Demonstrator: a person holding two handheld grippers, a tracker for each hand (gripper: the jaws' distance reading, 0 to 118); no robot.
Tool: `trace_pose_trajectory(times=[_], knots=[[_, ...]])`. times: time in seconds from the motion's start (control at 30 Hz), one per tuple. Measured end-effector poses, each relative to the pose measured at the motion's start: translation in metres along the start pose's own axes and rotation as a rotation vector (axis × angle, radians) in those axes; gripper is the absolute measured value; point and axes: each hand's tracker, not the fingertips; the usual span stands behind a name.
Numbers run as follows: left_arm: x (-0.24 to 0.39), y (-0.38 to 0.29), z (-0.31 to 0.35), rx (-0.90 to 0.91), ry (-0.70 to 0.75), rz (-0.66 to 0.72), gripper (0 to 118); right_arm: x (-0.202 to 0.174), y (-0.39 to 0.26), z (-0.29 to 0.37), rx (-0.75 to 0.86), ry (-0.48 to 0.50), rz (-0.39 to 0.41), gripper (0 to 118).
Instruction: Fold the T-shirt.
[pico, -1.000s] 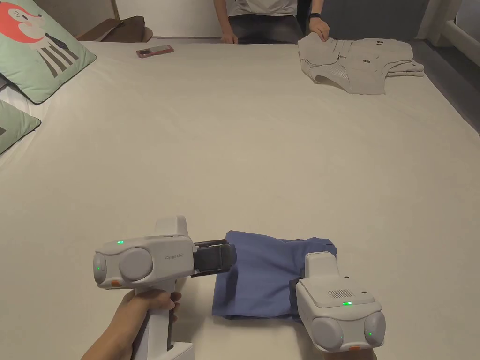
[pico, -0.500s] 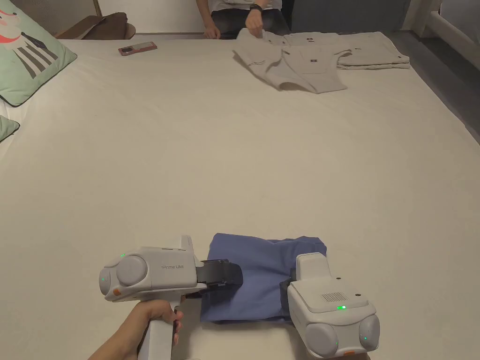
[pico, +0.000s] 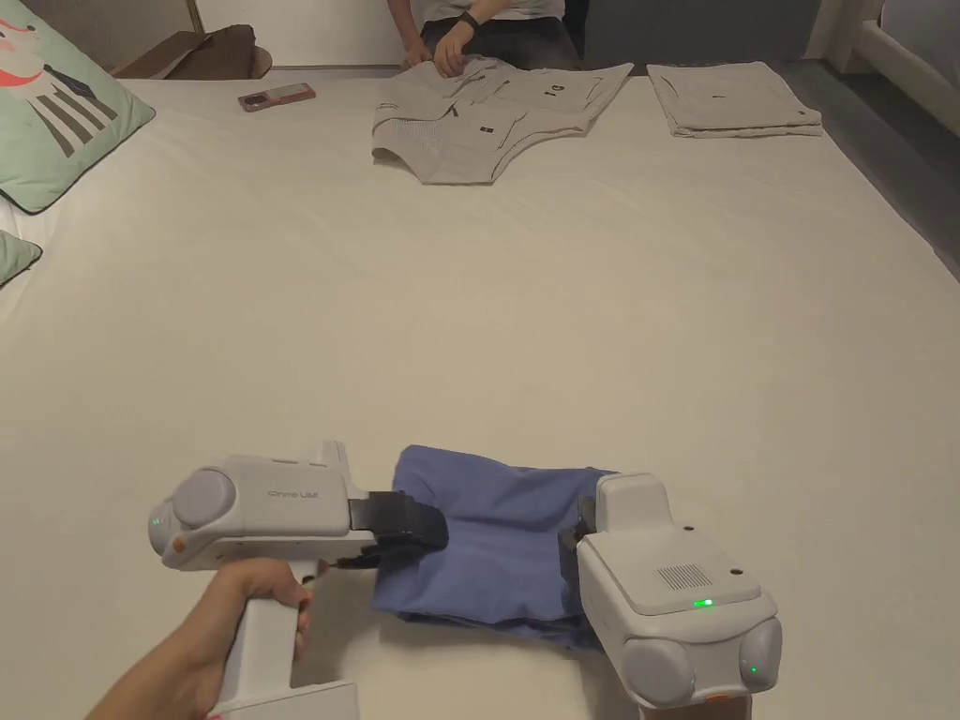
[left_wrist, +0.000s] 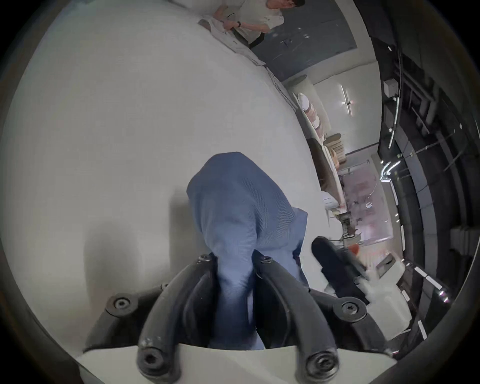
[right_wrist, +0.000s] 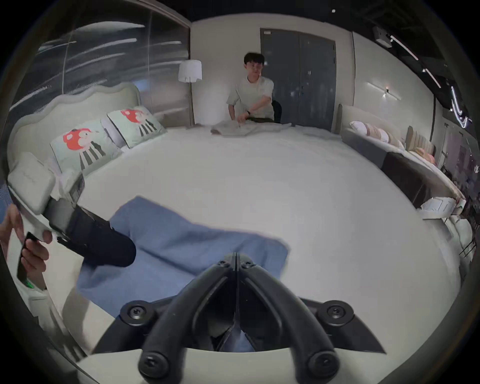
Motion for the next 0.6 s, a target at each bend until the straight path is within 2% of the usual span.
trace_pose_trajectory(times=[0.13,0.4,0.47,0.6], knots=[[-0.024,0.028,0.042,0.022,0.111,-0.059,13,-0.015,0.034,0.013,0.106,0.002,0.023,0],[-0.089,0.079,0.142,0.075,0.421,-0.144,13,-0.053,0.088,0.017,0.258,0.019,0.066,0],[-0.110,0.091,0.165,0.097,0.501,-0.129,13,-0.063,0.097,0.012,0.278,0.025,0.072,0],[-0.155,0.106,0.211,0.138,0.556,-0.072,13,-0.089,0.109,-0.010,0.301,0.055,0.089,0]])
